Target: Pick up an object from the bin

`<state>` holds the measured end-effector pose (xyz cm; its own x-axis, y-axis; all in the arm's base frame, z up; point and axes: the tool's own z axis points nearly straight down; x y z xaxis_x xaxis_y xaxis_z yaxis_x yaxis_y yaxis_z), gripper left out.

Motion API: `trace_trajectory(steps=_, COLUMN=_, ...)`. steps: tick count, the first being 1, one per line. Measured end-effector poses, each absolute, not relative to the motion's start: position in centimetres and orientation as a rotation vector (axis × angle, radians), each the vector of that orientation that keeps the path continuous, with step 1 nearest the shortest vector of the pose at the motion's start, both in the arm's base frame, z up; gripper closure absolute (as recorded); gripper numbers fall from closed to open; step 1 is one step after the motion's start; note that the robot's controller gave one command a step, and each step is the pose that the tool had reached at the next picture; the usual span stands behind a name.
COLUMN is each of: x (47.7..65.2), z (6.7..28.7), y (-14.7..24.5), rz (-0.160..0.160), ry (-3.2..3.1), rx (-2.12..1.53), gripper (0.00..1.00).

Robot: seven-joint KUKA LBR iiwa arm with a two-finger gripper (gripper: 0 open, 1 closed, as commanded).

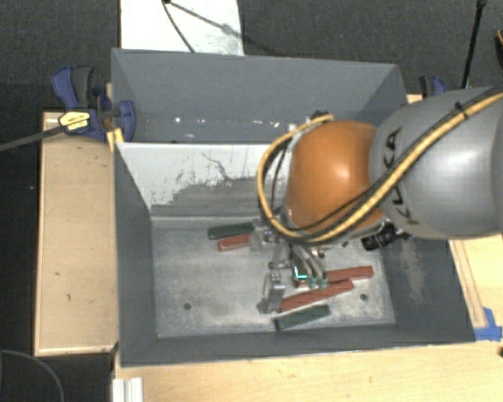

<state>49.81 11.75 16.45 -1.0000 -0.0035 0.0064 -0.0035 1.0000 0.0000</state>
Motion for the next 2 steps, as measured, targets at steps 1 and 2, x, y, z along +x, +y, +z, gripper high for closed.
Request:
trace_trajectory(steps=1, x=49.6, z=7.0, y=6.7, rz=0.002, ry=-3.137, rx=0.057, gripper=0.00)
trace_trajectory(steps=2, x=54.8, z=7.1, y=-2.8, rz=0.007, ry=-3.142, rx=0.166, gripper=0.00)
